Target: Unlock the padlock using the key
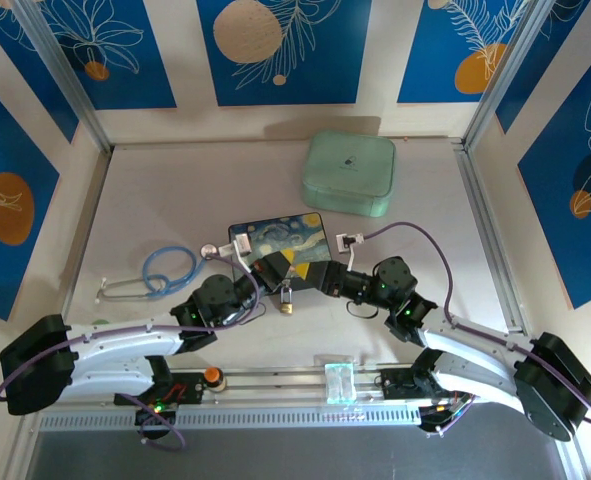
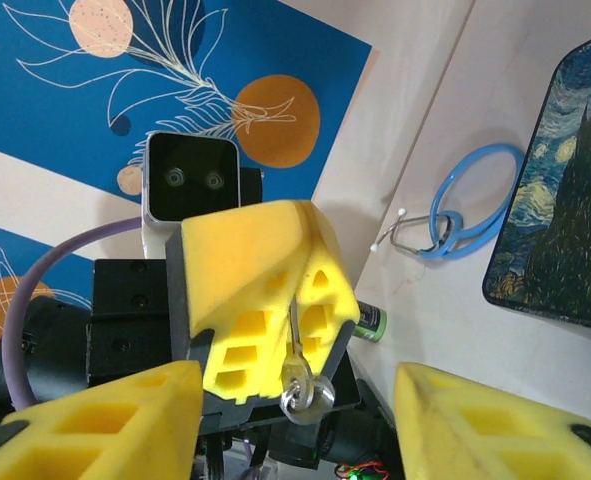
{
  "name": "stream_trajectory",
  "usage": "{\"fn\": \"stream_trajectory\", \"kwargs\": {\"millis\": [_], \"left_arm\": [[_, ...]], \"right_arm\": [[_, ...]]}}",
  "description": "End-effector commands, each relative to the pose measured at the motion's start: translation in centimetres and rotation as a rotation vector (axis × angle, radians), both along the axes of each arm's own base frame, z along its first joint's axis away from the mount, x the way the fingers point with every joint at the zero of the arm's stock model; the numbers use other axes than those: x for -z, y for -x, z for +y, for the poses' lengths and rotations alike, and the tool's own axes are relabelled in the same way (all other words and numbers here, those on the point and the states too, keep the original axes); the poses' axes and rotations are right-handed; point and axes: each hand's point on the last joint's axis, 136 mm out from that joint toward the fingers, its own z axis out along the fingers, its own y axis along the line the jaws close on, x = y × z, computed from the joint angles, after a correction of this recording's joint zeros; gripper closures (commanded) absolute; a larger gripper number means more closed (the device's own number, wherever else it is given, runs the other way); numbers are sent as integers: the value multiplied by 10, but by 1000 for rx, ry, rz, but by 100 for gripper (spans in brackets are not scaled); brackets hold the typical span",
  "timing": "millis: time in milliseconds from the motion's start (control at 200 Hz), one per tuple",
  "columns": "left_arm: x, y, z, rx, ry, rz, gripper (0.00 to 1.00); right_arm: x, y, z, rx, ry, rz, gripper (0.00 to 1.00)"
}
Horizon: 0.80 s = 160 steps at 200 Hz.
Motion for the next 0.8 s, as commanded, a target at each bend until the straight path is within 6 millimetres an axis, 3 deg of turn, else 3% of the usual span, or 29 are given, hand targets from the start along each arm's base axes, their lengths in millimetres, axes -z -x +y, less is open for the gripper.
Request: {"fn": "stream_trajectory", "kwargs": {"millis": [0, 245, 455, 795], "left_arm": [[-25, -5, 2, -22, 42, -42, 100], [-31, -4, 1, -18, 60, -51, 100], [-26, -4, 3, -22, 63, -36, 100], [-20, -6, 7, -41, 61, -16, 100]], "right_arm": [[-22, -2, 1, 4, -44, -57, 49], [-20, -3, 10, -21, -43, -55, 62], [-21, 1, 14, -36, -39, -74, 79], [-12, 3, 9, -17, -30, -54, 96]]}}
